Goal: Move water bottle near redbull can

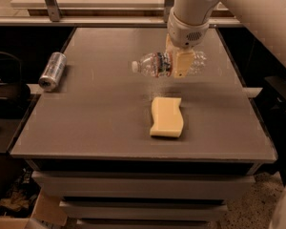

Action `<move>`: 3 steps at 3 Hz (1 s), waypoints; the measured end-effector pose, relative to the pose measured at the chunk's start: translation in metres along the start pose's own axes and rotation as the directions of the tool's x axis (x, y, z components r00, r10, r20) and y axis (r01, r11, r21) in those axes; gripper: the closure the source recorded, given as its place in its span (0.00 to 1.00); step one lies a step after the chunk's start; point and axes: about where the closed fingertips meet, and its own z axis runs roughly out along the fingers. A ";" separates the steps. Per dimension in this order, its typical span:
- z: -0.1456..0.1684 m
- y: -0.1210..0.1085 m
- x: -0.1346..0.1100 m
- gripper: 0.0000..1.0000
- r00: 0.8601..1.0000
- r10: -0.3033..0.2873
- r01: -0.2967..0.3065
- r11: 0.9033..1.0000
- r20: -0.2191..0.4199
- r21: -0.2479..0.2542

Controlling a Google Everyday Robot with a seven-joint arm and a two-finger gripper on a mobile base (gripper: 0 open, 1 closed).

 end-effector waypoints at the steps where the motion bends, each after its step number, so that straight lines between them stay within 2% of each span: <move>1: 0.000 0.000 0.000 1.00 1.000 0.001 -0.001 1.000 0.000 0.001; 2: 0.004 -0.013 -0.029 1.00 0.988 -0.152 0.152 0.988 -0.026 0.014; 3: 0.011 -0.024 -0.086 1.00 0.902 -0.427 0.428 0.904 -0.059 0.009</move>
Offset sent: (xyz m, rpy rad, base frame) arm 0.0178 0.0982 0.0067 -0.1704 -0.1213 0.4508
